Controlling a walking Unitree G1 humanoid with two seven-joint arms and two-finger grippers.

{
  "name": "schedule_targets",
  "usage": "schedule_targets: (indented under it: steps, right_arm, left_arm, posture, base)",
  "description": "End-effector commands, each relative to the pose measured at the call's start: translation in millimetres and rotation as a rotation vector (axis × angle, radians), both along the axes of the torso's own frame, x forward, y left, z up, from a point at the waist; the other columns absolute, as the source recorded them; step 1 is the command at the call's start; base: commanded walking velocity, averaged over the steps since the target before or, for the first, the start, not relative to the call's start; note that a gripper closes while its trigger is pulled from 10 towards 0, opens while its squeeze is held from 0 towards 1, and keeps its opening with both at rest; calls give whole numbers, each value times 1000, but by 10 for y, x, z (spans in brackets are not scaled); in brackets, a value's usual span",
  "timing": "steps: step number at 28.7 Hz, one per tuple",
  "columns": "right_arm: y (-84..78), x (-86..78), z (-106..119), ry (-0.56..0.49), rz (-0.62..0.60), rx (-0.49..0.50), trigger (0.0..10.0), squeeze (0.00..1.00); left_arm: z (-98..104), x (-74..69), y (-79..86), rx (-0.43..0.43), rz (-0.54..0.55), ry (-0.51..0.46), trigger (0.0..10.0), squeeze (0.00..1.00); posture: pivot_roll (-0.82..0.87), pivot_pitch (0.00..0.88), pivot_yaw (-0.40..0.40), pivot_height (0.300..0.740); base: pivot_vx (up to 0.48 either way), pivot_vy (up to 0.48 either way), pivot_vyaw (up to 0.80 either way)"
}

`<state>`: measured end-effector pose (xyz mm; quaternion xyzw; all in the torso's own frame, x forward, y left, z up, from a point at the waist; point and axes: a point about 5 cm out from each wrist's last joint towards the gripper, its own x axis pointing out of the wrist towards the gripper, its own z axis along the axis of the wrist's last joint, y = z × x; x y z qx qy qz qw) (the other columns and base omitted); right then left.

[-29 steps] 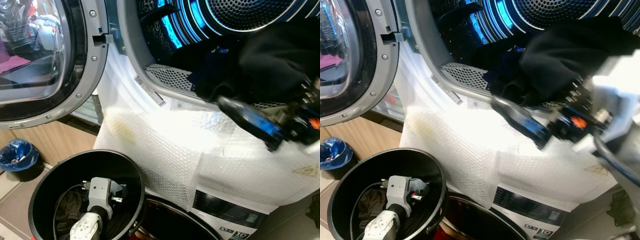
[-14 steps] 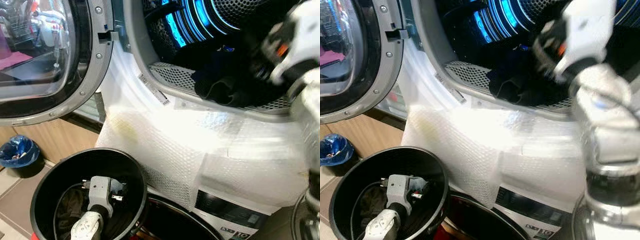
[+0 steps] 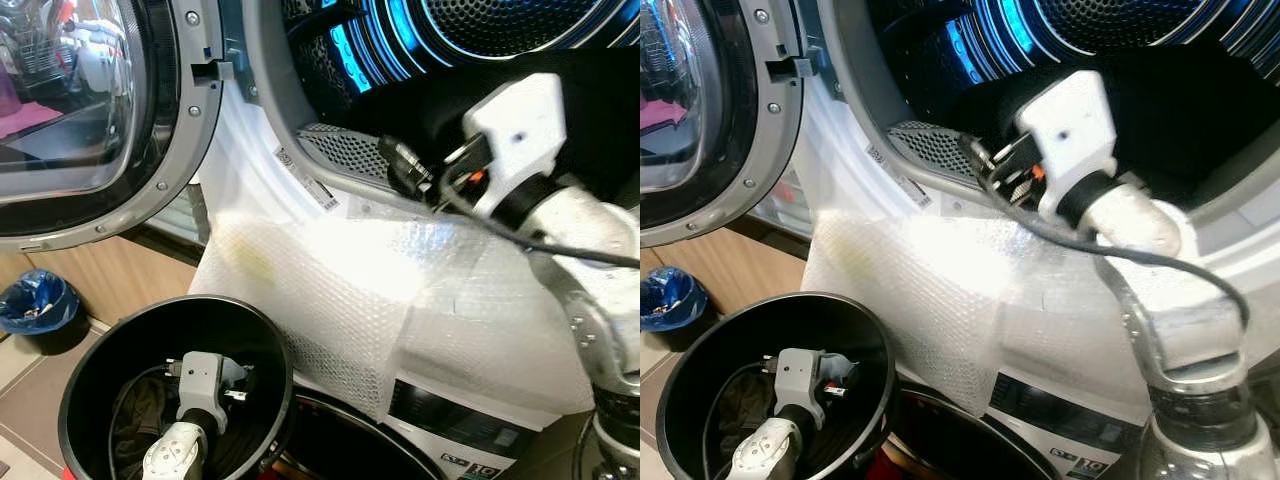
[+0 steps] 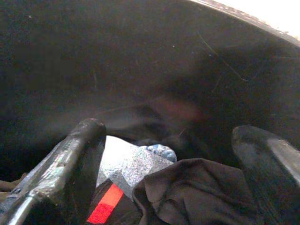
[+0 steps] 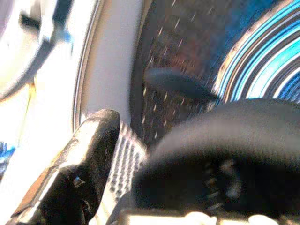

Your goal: Clothes washing

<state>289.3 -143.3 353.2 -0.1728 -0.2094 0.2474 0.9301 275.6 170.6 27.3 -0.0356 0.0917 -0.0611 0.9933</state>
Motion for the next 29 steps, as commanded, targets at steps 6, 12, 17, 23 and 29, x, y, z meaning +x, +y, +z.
schedule_targets:
  steps: [6,12,17,23,29]
  right_arm:
    - [-266,-199,60,-17,-42,-7,10000,0]
    - [-322,-253,70,-6,-46,0,10000,0]
    - [-440,-533,-112,66,37,-215,10000,0]
    - [-407,-742,-118,89,206,-162,10000,0]
    - [-486,-877,-159,105,279,-127,10000,0]
  left_arm:
    - [-60,-40,-1,11,-10,29,10000,0]
    - [-61,-39,-3,11,-12,29,10000,0]
    - [-52,-14,-12,14,-26,29,10000,0]
    - [-57,-19,-7,14,-27,31,10000,0]
    - [-63,-16,-11,12,-31,32,10000,0]
  posture:
    - [-165,73,-33,740]
    - [-165,73,-33,740]
    - [-176,66,-23,740]
    - [-179,65,-22,740]
    - [-181,68,-20,740]
  base:
    - [0,0,0]
    - [0,0,0]
    - [0,0,0]
    - [0,0,0]
    - [0,0,0]
